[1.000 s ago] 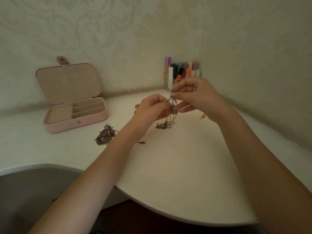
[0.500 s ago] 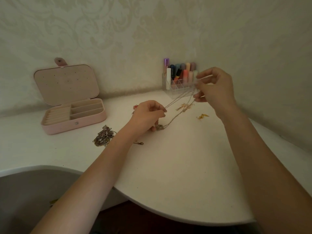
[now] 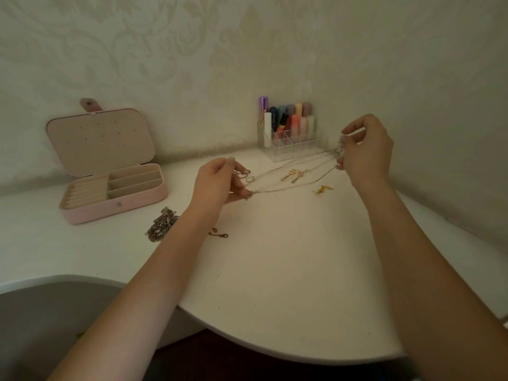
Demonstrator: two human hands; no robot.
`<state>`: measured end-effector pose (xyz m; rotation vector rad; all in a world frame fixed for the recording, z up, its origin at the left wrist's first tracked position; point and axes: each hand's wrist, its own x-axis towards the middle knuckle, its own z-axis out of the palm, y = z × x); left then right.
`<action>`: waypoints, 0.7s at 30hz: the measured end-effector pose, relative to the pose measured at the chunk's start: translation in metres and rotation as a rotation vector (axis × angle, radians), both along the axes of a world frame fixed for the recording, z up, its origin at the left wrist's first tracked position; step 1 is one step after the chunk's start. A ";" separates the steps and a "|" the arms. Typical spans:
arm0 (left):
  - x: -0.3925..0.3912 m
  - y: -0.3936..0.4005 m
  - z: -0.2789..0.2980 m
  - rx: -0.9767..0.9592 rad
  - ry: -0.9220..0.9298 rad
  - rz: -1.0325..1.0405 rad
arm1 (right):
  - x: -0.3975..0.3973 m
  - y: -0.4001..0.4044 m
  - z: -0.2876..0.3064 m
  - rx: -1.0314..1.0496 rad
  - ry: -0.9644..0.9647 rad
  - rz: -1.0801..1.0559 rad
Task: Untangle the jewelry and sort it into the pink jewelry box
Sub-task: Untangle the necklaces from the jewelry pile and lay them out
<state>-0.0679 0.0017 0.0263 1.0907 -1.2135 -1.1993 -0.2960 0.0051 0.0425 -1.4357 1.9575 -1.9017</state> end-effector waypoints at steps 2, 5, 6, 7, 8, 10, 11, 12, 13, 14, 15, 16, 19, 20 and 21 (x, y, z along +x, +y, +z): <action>0.000 -0.001 0.001 0.044 0.093 -0.041 | -0.007 -0.003 -0.006 0.046 0.052 -0.019; 0.000 0.001 -0.001 0.043 -0.020 -0.132 | -0.014 -0.006 -0.014 0.082 0.078 -0.043; 0.001 0.001 -0.002 0.041 -0.075 -0.157 | -0.015 -0.006 -0.016 0.088 0.098 -0.072; 0.002 0.001 -0.004 0.041 -0.127 -0.176 | -0.017 -0.006 -0.018 0.101 0.132 -0.106; 0.003 0.000 -0.006 0.036 -0.192 -0.185 | -0.019 -0.005 -0.019 0.128 0.177 -0.136; 0.004 0.000 -0.010 -0.022 -0.401 -0.183 | -0.020 -0.005 -0.022 0.179 0.251 -0.176; 0.003 0.000 -0.012 -0.063 -0.495 -0.177 | -0.019 -0.006 -0.023 0.176 0.254 -0.170; 0.002 0.000 -0.013 -0.098 -0.555 -0.162 | -0.017 -0.005 -0.023 0.145 0.209 -0.140; 0.002 0.000 -0.014 -0.119 -0.582 -0.139 | -0.015 -0.005 -0.023 0.094 0.106 -0.087; 0.001 -0.001 -0.015 -0.142 -0.602 -0.112 | -0.013 -0.003 -0.021 0.045 -0.026 -0.024; 0.001 -0.001 -0.015 -0.166 -0.628 -0.084 | -0.012 -0.002 -0.020 0.005 -0.152 0.035; 0.001 -0.001 -0.015 -0.186 -0.643 -0.059 | -0.010 0.001 -0.016 -0.022 -0.257 0.082; 0.001 -0.002 -0.014 -0.136 -0.464 -0.061 | -0.010 0.002 -0.009 -0.052 -0.546 0.180; 0.002 -0.003 -0.013 -0.111 -0.385 -0.070 | -0.011 0.002 -0.007 -0.052 -0.675 0.224; 0.002 -0.003 -0.012 -0.090 -0.320 -0.077 | -0.012 0.002 -0.006 -0.050 -0.818 0.283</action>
